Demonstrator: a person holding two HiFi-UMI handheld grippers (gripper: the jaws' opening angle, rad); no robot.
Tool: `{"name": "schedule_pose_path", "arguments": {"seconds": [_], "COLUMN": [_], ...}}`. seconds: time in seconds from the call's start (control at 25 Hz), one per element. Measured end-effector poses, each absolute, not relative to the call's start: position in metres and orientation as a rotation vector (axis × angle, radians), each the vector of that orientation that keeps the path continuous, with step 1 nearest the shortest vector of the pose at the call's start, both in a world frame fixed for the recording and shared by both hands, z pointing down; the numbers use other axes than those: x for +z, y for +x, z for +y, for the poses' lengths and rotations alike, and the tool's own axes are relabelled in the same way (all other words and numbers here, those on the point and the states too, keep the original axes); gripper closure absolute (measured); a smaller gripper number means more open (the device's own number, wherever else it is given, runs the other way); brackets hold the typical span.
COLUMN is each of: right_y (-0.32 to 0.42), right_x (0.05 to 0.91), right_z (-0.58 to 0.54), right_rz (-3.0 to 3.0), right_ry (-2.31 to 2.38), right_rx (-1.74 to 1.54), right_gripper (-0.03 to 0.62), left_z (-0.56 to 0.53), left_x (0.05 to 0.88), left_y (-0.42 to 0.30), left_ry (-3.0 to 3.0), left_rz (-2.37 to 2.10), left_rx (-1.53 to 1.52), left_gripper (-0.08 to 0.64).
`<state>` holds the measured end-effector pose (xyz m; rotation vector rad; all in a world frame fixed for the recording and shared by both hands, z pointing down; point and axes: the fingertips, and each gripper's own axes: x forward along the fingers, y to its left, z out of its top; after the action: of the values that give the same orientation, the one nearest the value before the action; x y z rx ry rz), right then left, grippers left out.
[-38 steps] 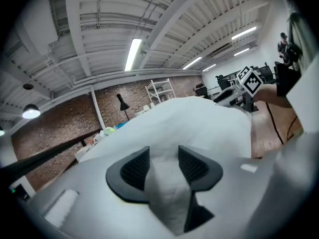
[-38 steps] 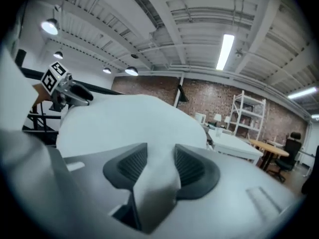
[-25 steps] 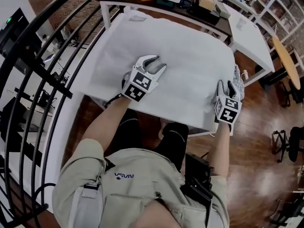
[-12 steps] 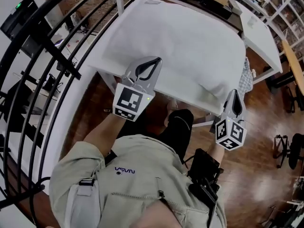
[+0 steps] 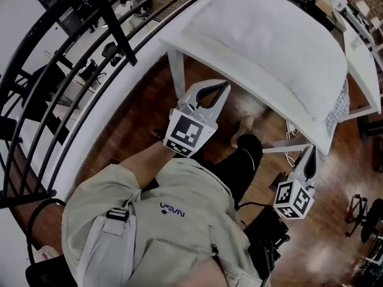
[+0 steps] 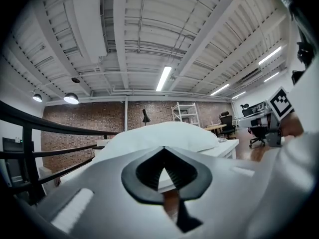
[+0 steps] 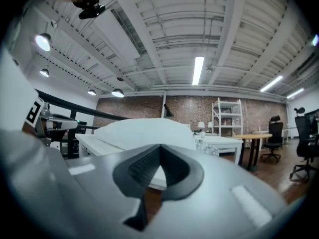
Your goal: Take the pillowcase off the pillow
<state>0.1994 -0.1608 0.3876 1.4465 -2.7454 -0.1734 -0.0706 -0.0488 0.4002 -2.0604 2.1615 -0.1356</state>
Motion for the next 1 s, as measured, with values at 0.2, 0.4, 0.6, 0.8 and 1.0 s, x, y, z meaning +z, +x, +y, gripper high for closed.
{"name": "schedule_pose_path", "arguments": {"seconds": [0.2,0.4,0.6,0.8,1.0], "right_y": [0.206,0.205,0.208,0.205,0.201], "right_x": [0.418,0.431,0.43,0.436,0.448], "right_z": [-0.128,-0.111,-0.133,-0.128,-0.129], "right_rz": [-2.726,-2.718,-2.703,-2.688,-2.676], "right_ry": [1.441,1.427,1.43,1.414,1.402], "right_rx": [-0.102,-0.084,-0.068,-0.057,-0.047], "right_gripper": [0.591,0.591,0.591,0.591,0.591], "left_z": [-0.005,0.018,-0.002,0.002,0.002], "left_x": [0.427,0.431,0.423,0.431,0.438], "left_y": [-0.065,-0.066,-0.066,-0.065,-0.066], "left_ry": [-2.083,-2.081,-2.08,-2.093,-2.097], "left_rz": [2.188,2.187,2.197,2.207,2.207], "left_rx": [-0.169,-0.154,-0.145,-0.138,-0.137], "left_gripper": [0.555,0.555,0.555,0.555,0.555]}}
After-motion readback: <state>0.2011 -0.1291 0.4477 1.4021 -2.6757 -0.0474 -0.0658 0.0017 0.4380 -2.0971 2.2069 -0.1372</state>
